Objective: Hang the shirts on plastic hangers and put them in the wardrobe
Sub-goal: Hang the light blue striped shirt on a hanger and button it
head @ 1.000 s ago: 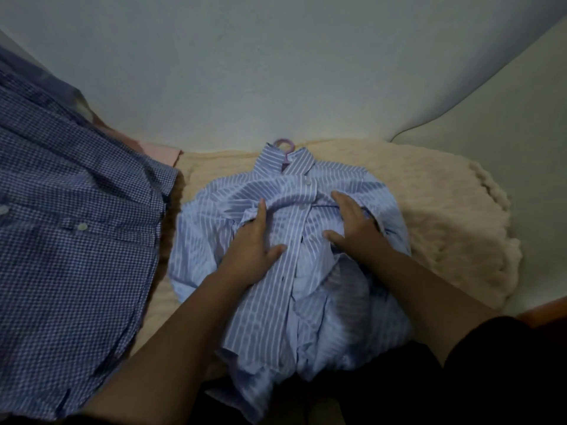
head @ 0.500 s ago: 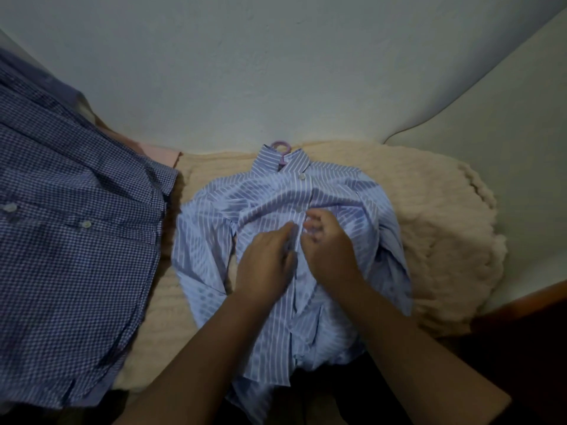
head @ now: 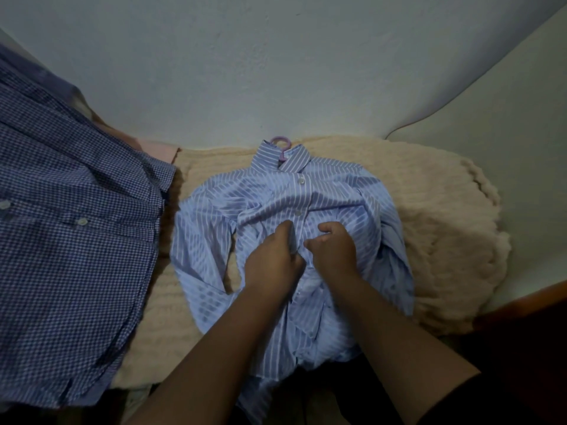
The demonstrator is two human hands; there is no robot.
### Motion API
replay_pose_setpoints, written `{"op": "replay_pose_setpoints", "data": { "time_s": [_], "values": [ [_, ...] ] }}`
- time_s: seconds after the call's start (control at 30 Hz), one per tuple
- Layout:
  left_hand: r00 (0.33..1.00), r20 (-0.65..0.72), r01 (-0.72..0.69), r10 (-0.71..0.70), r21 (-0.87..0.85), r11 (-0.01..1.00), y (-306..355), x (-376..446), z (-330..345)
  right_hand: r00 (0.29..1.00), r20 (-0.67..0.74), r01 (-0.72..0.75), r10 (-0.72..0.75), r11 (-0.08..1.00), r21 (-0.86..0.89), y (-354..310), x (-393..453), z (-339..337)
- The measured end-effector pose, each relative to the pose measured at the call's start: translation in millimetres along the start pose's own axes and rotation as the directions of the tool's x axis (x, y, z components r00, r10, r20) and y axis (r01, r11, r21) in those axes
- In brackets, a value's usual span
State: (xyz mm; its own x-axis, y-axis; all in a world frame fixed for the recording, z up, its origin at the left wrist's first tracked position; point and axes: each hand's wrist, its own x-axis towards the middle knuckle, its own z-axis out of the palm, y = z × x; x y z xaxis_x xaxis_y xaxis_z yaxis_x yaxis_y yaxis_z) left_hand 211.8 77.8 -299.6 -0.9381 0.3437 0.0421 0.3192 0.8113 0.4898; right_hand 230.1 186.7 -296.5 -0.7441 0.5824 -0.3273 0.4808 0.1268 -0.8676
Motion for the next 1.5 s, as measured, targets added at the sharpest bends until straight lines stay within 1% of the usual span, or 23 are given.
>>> {"op": "replay_pose_setpoints", "data": {
  "time_s": [0.07, 0.13, 0.17, 0.2, 0.27, 0.3, 0.37, 0.43, 0.57, 0.73, 0.8, 0.87, 0.93, 1.0, 1.07, 1.13, 1.23, 1.33, 1.43, 1.5],
  "values": [
    [1.0, 0.009, -0.027, 0.026, 0.036, 0.999, 0, 2, -2, 1.0, 0.008, -0.001, 0.001, 1.0, -0.011, -3, 2, -2],
    [1.0, -0.019, -0.005, 0.006, 0.02, 1.0, -1, 3, -5, 1.0, 0.009, 0.019, -0.019, 1.0, -0.011, -4, 1, -5],
    [0.999, -0.042, 0.033, -0.034, -0.037, 0.999, -1, 3, -6, 1.0, 0.01, 0.024, -0.024, 1.0, -0.001, -5, 0, -5],
    [0.994, -0.059, 0.08, -0.089, -0.136, 0.988, -1, 2, -7, 1.0, 0.009, 0.02, -0.021, 1.0, 0.015, -5, -1, -5],
    [0.972, -0.057, 0.191, -0.227, -0.371, 0.909, -1, -2, -10, 1.0, 0.015, 0.001, -0.002, 0.999, 0.047, -4, -5, -2],
    [0.958, -0.037, 0.235, -0.283, -0.456, 0.858, -1, -4, -10, 1.0, 0.017, -0.006, 0.005, 0.998, 0.066, -4, -7, 0],
    [0.94, 0.016, 0.289, -0.341, -0.568, 0.771, -4, -10, -10, 1.0, 0.028, -0.013, 0.01, 0.994, 0.106, -3, -11, 1],
    [0.936, 0.035, 0.289, -0.349, -0.64, 0.712, -6, -15, -8, 0.999, 0.034, -0.008, 0.004, 0.993, 0.121, -3, -14, -1],
    [0.93, 0.044, 0.287, -0.366, -0.709, 0.644, -8, -15, -4, 0.999, 0.039, -0.009, 0.003, 0.988, 0.152, -4, -18, -2],
    [0.938, 0.054, 0.272, -0.342, -0.725, 0.633, -7, -14, -4, 0.999, 0.042, -0.02, 0.011, 0.973, 0.23, -2, -17, 1],
    [0.935, 0.088, 0.286, -0.343, -0.758, 0.586, -6, -14, -1, 0.999, 0.036, -0.021, 0.013, 0.971, 0.237, 1, -16, 3],
    [0.926, 0.135, 0.313, -0.353, -0.8, 0.513, -6, -16, 1, 1.0, 0.027, -0.003, -0.003, 0.973, 0.229, 4, -17, 3],
    [0.916, 0.181, 0.332, -0.358, -0.843, 0.423, -7, -18, 3, 0.998, 0.027, 0.055, -0.061, 0.979, 0.196, 7, -18, 1],
    [0.915, 0.204, 0.328, -0.348, -0.877, 0.35, -8, -20, 6, 0.986, 0.044, 0.157, -0.163, 0.981, 0.118, 9, -22, -2],
    [0.918, 0.208, 0.317, -0.338, -0.897, 0.308, -10, -20, 9, 0.959, 0.101, 0.265, -0.265, 0.964, 0.02, 11, -28, -5],
    [0.925, 0.19, 0.297, -0.329, -0.902, 0.314, -9, -21, 10, 0.938, 0.159, 0.318, -0.309, 0.948, -0.032, 12, -33, -7],
    [0.937, 0.163, 0.266, -0.31, -0.906, 0.329, -4, -24, 9, 0.931, 0.19, 0.327, -0.312, 0.943, -0.056, 13, -32, -6],
    [0.943, 0.158, 0.262, -0.292, -0.895, 0.362, -1, -25, 8, 0.959, 0.136, 0.251, -0.249, 0.968, 0.001, 13, -28, -5],
    [0.951, 0.159, 0.268, -0.267, -0.855, 0.443, -5, -25, 7, 0.983, 0.106, 0.138, -0.149, 0.985, 0.107, 15, -24, -5],
    [0.95, 0.165, 0.278, -0.264, -0.83, 0.484, -8, -26, 7, 0.986, 0.105, 0.116, -0.13, 0.984, 0.133, 16, -23, -5]
  ]
}}
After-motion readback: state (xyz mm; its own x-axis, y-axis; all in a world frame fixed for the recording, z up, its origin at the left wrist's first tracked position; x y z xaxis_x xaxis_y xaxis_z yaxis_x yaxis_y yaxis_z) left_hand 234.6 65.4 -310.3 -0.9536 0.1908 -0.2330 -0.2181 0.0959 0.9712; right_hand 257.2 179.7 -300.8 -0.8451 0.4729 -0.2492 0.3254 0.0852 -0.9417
